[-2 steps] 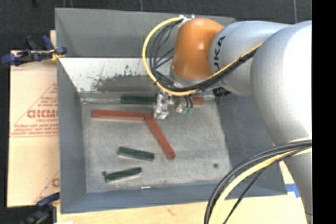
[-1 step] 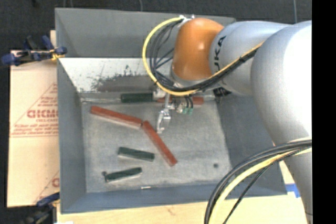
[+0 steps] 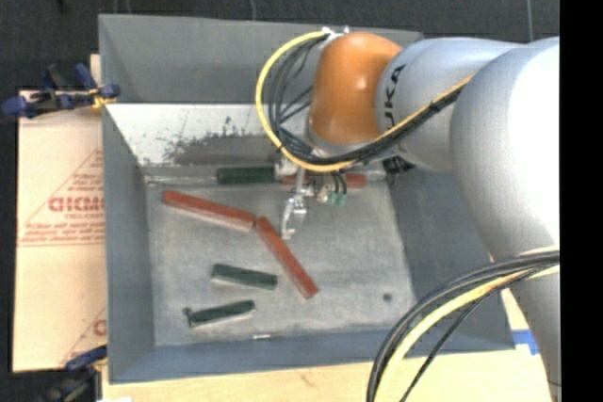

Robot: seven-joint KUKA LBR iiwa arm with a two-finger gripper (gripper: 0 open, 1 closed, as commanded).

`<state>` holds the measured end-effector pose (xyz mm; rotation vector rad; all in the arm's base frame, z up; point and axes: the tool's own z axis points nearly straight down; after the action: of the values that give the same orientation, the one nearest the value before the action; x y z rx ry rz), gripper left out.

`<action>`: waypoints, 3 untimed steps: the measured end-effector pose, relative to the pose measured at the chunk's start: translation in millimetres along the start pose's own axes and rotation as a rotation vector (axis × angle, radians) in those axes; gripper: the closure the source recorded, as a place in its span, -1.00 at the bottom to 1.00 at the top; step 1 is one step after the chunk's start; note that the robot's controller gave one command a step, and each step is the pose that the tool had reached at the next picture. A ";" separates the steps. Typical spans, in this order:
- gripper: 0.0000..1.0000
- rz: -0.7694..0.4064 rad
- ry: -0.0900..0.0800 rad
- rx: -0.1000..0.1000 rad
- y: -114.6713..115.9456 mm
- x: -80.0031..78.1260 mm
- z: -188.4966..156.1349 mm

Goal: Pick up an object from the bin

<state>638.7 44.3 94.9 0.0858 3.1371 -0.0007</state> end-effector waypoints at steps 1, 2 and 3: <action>1.00 0.106 -0.003 -0.005 57.1 7.0 14.6; 1.00 0.106 -0.004 -0.005 57.1 6.8 14.5; 1.00 0.119 0.004 0.000 54.9 2.8 -28.0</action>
Offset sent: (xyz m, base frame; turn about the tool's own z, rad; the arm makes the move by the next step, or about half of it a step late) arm 0.0000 0.0000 0.0000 0.0000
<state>638.8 99.3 122.9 0.2726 3.1306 0.0002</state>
